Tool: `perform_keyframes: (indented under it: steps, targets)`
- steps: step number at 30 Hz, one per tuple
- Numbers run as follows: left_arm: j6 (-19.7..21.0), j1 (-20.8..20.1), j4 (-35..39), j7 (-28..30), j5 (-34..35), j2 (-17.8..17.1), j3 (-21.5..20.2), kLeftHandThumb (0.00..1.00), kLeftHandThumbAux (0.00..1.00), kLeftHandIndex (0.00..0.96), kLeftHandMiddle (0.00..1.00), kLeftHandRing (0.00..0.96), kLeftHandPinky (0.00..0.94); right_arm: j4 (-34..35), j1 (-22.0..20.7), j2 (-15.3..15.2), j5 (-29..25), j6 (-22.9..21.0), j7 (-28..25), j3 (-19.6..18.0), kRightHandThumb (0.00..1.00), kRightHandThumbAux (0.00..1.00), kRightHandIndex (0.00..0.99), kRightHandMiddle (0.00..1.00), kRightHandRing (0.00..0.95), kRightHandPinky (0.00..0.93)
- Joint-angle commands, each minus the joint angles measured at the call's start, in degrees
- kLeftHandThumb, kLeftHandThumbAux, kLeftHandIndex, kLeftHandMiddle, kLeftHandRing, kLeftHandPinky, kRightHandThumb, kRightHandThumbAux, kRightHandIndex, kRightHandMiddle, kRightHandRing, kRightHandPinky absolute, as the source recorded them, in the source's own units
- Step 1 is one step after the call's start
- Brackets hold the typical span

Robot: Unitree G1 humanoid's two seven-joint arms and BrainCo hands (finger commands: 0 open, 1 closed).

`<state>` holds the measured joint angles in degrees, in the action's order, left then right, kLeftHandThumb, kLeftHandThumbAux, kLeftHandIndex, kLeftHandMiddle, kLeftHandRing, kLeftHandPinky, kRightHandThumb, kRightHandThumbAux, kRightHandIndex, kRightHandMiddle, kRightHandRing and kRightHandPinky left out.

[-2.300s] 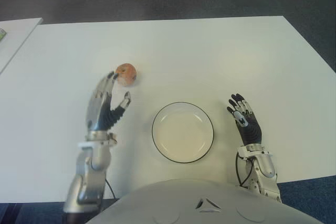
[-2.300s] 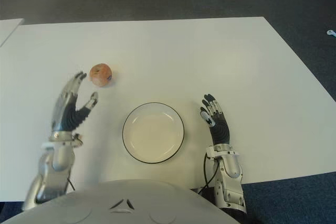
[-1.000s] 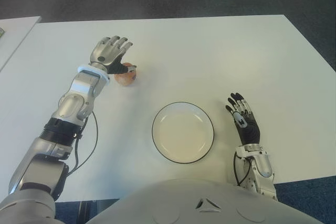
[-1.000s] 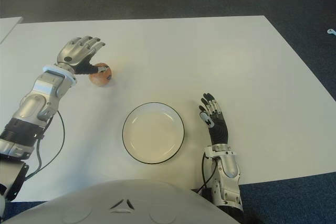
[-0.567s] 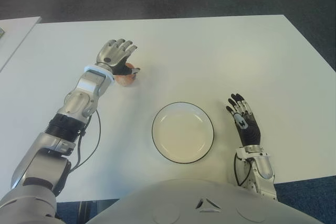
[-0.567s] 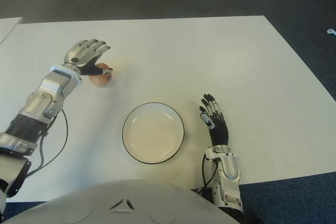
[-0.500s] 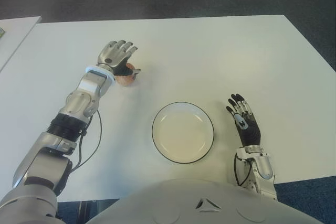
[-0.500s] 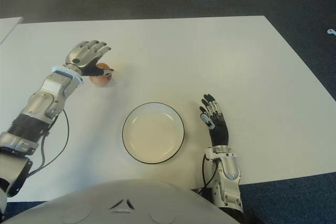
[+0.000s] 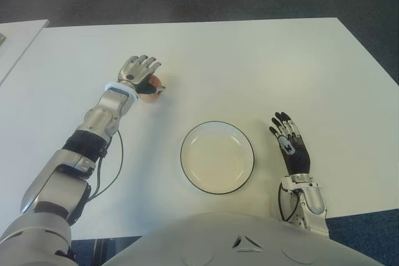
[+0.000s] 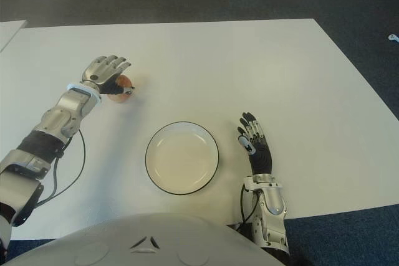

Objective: Put the apples into the plate.

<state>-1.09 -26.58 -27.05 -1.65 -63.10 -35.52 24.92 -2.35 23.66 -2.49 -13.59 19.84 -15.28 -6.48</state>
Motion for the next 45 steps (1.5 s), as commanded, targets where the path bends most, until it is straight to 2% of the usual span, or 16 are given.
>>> perform_keyframes:
  steps: [1,11,21,31,38,45]
  targets:
    - [-0.96,-1.06,-3.89,-2.04,-0.02,0.14,1.96,0.31,0.252,0.0,0.0,0.0,0.0,-2.03,0.97,-0.09,0.56,-1.4,0.62,-0.34,0.129,0.504,0.054,0.049,0.009,0.01]
    - [-1.05,-2.62,-8.85,-3.87,1.05,1.21,3.72,0.294,0.241,0.0,0.0,0.0,0.0,-2.82,0.49,-0.24,0.07,-0.93,0.3,-0.77,0.122,0.497,0.059,0.057,0.012,0.002]
    - [-0.99,-3.11,-12.0,-4.22,1.78,0.8,4.9,0.288,0.235,0.0,0.0,0.0,0.0,-3.2,0.35,-0.48,0.79,-0.97,1.02,-1.17,0.102,0.496,0.056,0.048,0.002,0.002]
    - [-0.72,-4.74,-17.38,-4.64,1.19,0.2,7.06,0.275,0.24,0.0,0.0,0.0,0.0,-2.69,0.66,-0.61,-1.02,-1.88,0.14,-1.61,0.137,0.497,0.066,0.059,0.017,0.026]
    - [0.03,-5.14,-18.03,-4.1,1.5,0.14,8.13,0.275,0.246,0.0,0.0,0.0,0.0,-2.1,0.67,-0.95,-1.97,-2.44,-0.15,-2.16,0.153,0.492,0.069,0.065,0.022,0.011]
    - [0.0,-5.95,-25.59,-6.74,2.26,1.55,9.42,0.287,0.254,0.0,0.0,0.0,0.0,-1.2,0.57,-1.66,-2.83,-3.54,-0.55,-3.05,0.174,0.489,0.069,0.066,0.023,0.041]
